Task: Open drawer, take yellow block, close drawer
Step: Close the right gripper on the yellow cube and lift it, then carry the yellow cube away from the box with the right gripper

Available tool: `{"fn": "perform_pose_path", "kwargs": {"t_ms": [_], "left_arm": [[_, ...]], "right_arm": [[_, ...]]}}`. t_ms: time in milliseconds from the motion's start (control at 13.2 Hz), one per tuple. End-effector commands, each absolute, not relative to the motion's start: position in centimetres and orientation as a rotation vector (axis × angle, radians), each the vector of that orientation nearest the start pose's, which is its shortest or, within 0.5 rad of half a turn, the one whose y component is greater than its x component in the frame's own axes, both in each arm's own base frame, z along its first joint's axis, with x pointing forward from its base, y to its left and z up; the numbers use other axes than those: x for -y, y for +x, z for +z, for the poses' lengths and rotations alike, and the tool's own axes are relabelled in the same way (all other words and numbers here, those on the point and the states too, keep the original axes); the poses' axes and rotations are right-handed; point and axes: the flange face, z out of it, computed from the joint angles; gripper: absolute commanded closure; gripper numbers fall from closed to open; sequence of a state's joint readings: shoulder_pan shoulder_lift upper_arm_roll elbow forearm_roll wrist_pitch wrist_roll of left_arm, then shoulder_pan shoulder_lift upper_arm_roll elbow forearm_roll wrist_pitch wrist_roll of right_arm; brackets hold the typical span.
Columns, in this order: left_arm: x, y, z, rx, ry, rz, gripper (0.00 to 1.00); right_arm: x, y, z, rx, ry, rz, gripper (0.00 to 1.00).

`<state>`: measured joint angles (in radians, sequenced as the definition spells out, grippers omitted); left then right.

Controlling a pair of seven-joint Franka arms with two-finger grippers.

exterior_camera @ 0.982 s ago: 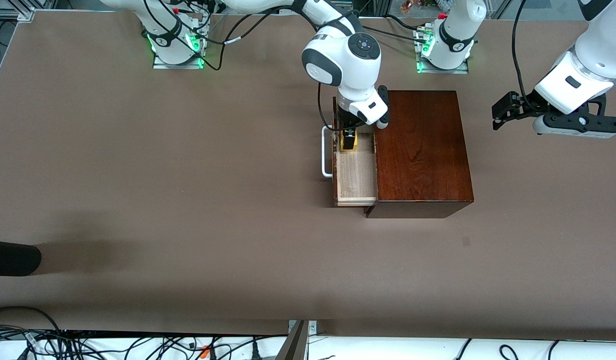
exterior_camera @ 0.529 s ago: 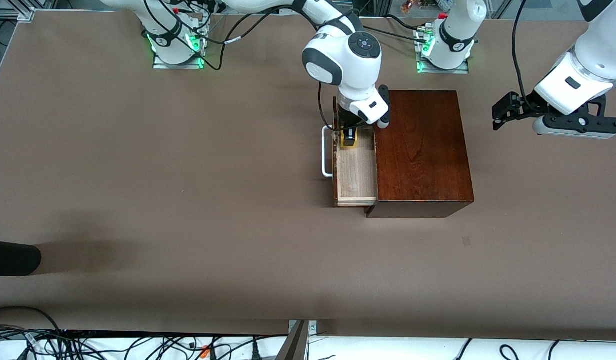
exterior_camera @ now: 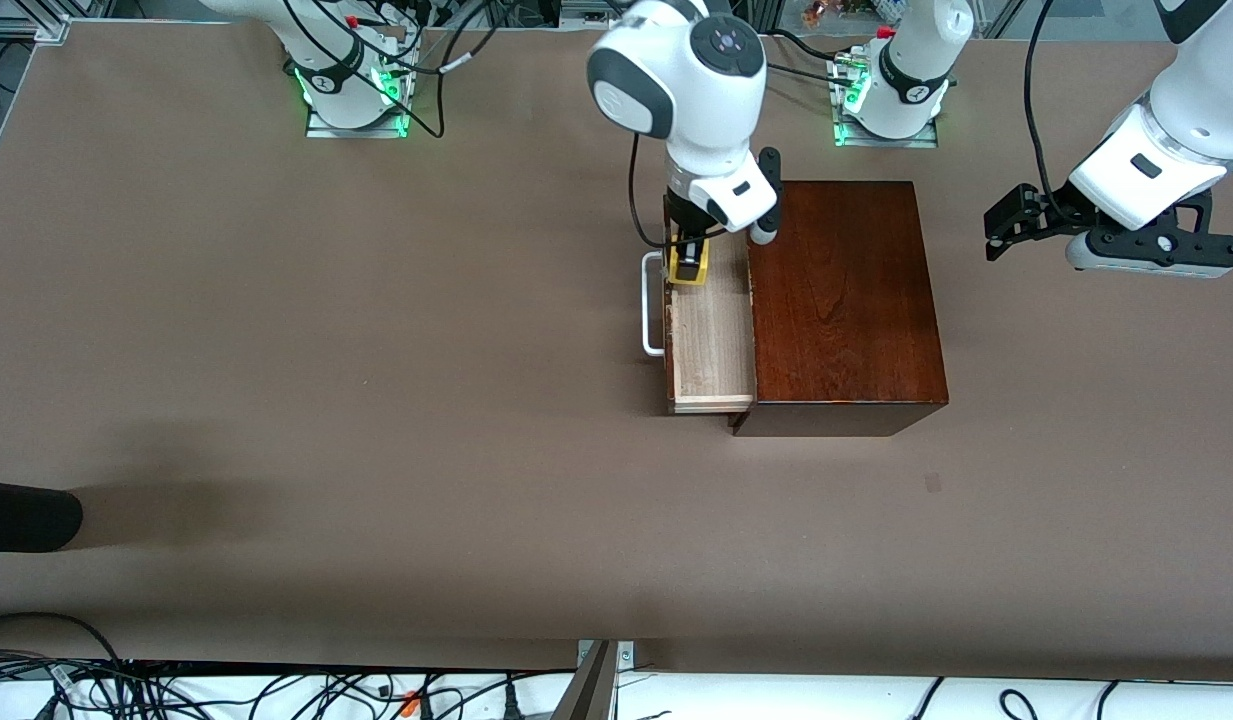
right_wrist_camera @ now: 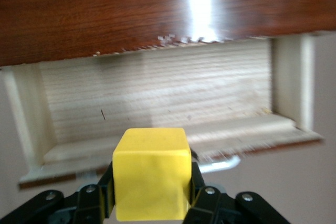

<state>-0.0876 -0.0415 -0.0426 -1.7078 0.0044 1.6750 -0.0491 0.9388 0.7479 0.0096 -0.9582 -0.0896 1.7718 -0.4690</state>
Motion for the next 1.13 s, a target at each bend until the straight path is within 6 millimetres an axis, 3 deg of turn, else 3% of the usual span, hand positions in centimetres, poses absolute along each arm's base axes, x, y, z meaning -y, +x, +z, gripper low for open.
{"fn": "perform_pose_path", "kwargs": {"t_ms": [0,76,227,378,453,604,680,906,1058], "left_arm": [[7.1,54.7,59.7,-0.139,-3.112,-0.011,0.0],[7.1,54.7,59.7,-0.139,-3.112,-0.011,0.0],[7.1,54.7,59.7,-0.139,-3.112,-0.011,0.0],[7.1,54.7,59.7,-0.139,-3.112,-0.011,0.0],[7.1,54.7,59.7,-0.139,-3.111,-0.009,0.0],[7.1,54.7,59.7,-0.139,-3.112,-0.011,0.0],[7.1,54.7,59.7,-0.139,-3.112,-0.011,0.0],[7.1,54.7,59.7,-0.139,-3.111,-0.009,0.0],[7.1,54.6,59.7,-0.139,-3.111,-0.009,0.0]], "right_arm": [[-56.1,48.7,49.2,1.936,-2.461,-0.113,1.0],[-53.5,50.5,51.3,1.873,-2.49,-0.118,1.0],[-45.8,55.5,53.4,1.739,-2.555,-0.053,1.0],[-38.6,59.7,53.9,1.656,-2.611,0.005,1.0],[-33.8,62.4,54.1,1.552,-2.669,0.009,1.0],[-26.9,65.5,53.8,1.395,-2.725,0.014,1.0],[-24.0,66.5,53.1,1.311,-2.729,0.033,1.0],[-17.3,66.2,46.6,1.101,-2.806,0.12,1.0],[-15.4,64.7,43.8,0.902,-2.879,0.201,1.0]]}}
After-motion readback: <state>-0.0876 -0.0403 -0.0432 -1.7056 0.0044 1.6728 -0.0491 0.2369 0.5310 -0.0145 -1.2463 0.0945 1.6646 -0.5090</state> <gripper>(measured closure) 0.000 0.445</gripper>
